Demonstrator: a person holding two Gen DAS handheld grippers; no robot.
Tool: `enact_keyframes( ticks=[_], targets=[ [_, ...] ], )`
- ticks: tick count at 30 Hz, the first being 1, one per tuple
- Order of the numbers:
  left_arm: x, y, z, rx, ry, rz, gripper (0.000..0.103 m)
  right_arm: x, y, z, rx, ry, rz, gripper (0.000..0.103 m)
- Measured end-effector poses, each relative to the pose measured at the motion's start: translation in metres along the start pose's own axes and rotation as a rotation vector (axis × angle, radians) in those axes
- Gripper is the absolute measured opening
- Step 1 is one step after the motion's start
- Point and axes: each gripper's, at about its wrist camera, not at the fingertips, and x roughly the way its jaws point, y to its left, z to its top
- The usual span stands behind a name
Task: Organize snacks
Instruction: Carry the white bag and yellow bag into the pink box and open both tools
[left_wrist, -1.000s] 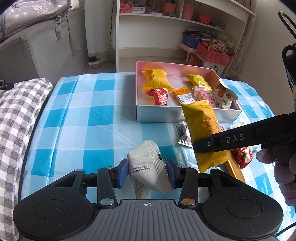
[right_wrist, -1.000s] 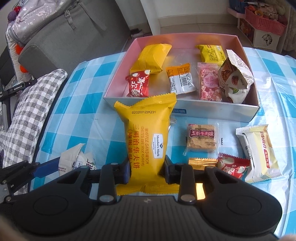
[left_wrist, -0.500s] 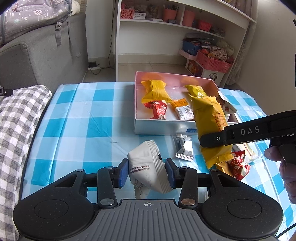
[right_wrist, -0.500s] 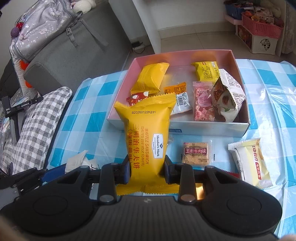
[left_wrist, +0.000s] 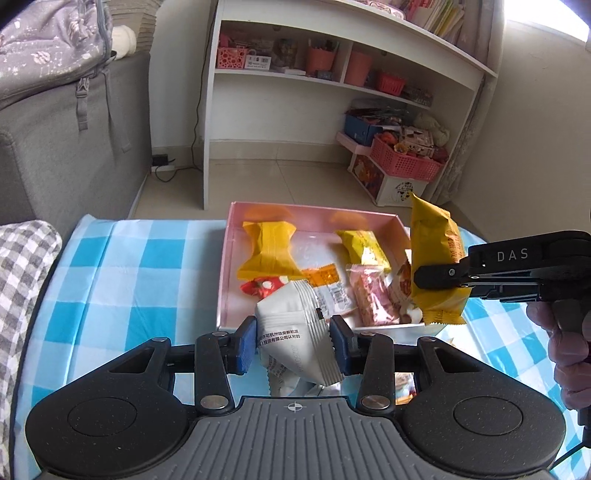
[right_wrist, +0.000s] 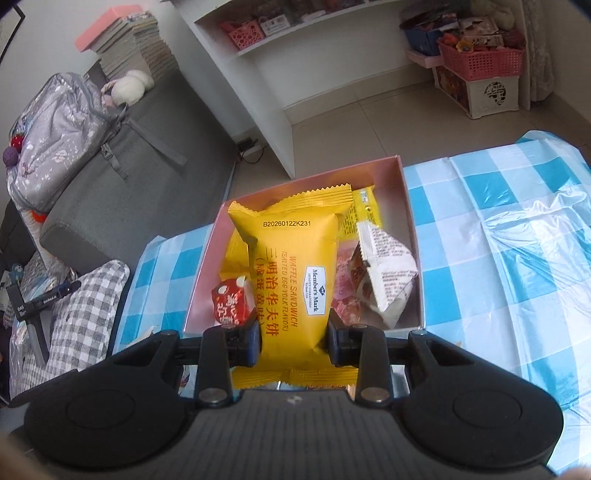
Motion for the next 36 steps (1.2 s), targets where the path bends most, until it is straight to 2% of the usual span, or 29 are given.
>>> enact_keyframes(
  ticks=[6,9,15,23,26,28,30,36],
  targets=[
    [0.037,-0.019,0.02,0.031,-0.012,-0.031,0.039,0.018,-0.008,0.019,0.016,-0.007,0.021,0.031],
    [0.054,-0.019,0.021,0.033,-0.005,-0.044,0.039,0.033,-0.009,0.023,0.024,0.019,0.056,0.031],
    [0.074,-0.011,0.019,0.028,-0.005,-0.054,0.037,0.055,-0.008,0.024,0.004,0.038,0.056,0.031],
    [0.081,-0.006,0.017,0.037,-0.03,-0.048,0.038,0.065,-0.005,0.023,0.002,0.036,0.051,0.032],
    [0.08,-0.008,0.018,0.049,-0.044,-0.037,0.04,0.063,-0.006,0.025,0.001,0.028,0.045,0.038],
    [0.079,-0.009,0.019,0.062,-0.047,-0.034,0.045,0.06,-0.006,0.026,-0.003,0.017,0.041,0.046],
    [0.076,-0.011,0.019,0.068,-0.051,-0.033,0.055,0.057,-0.008,0.028,-0.001,0.007,0.037,0.049],
    [0.067,-0.014,0.019,0.069,-0.039,-0.024,0.066,0.048,-0.009,0.026,0.011,0.007,0.024,0.054]
  ],
)
